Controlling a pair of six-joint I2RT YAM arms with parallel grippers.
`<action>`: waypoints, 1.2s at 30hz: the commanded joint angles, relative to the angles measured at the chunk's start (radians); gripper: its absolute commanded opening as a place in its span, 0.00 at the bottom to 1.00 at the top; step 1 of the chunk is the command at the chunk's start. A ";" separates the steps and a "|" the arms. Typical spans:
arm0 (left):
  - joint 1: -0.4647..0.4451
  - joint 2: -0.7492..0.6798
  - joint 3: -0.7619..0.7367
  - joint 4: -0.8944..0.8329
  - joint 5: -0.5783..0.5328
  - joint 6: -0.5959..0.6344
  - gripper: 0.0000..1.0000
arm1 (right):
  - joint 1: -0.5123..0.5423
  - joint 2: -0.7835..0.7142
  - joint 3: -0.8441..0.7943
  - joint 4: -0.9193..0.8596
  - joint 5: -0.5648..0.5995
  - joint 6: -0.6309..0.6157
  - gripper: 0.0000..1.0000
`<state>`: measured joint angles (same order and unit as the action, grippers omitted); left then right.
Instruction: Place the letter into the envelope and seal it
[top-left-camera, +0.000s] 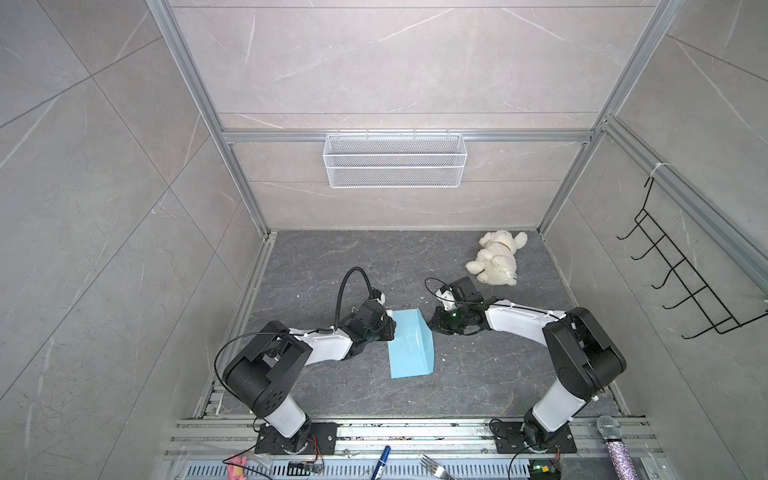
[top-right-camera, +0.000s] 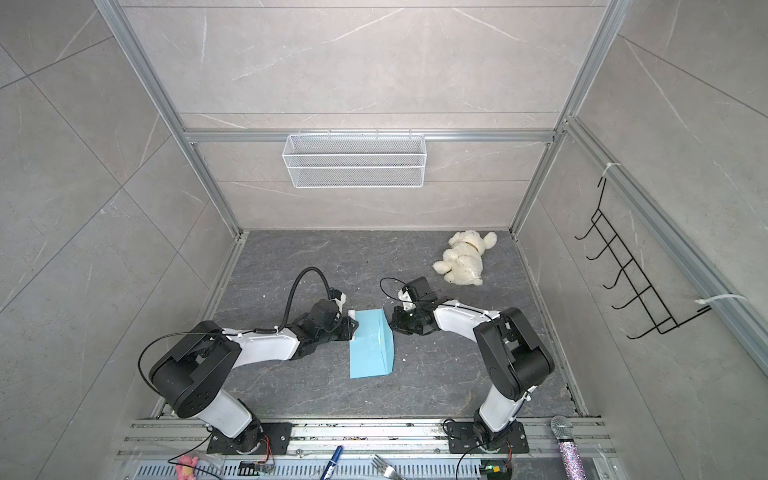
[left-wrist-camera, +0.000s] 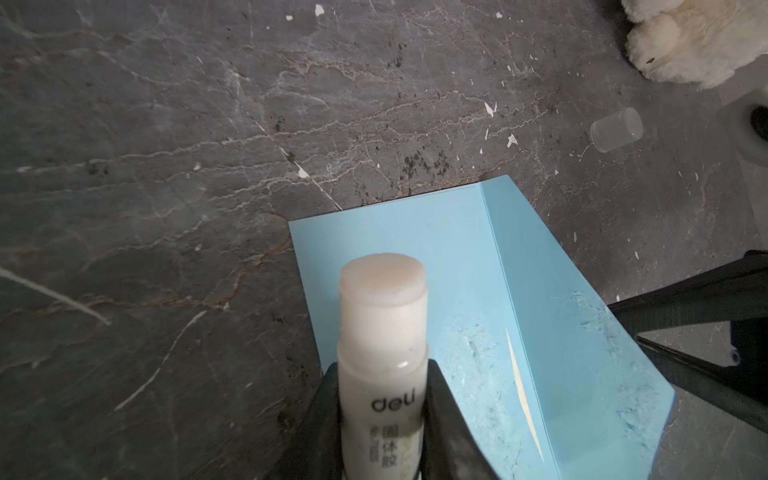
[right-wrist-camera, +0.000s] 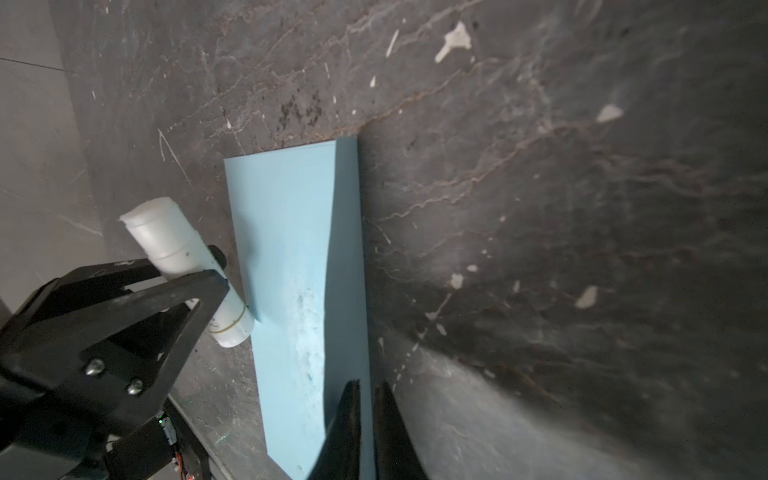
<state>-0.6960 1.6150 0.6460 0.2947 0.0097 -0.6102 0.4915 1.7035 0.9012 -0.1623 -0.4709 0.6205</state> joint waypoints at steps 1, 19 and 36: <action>-0.004 0.020 0.019 0.033 0.008 -0.008 0.00 | 0.019 0.031 -0.004 0.056 -0.041 0.043 0.11; -0.005 0.020 0.017 0.036 0.009 -0.007 0.00 | 0.118 0.177 0.077 0.105 -0.038 0.091 0.07; -0.005 0.019 0.017 0.062 0.017 -0.027 0.00 | 0.158 0.224 0.094 0.071 -0.028 0.083 0.03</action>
<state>-0.6960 1.6241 0.6468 0.3195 0.0116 -0.6277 0.6415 1.8923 0.9947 -0.0505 -0.5133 0.7044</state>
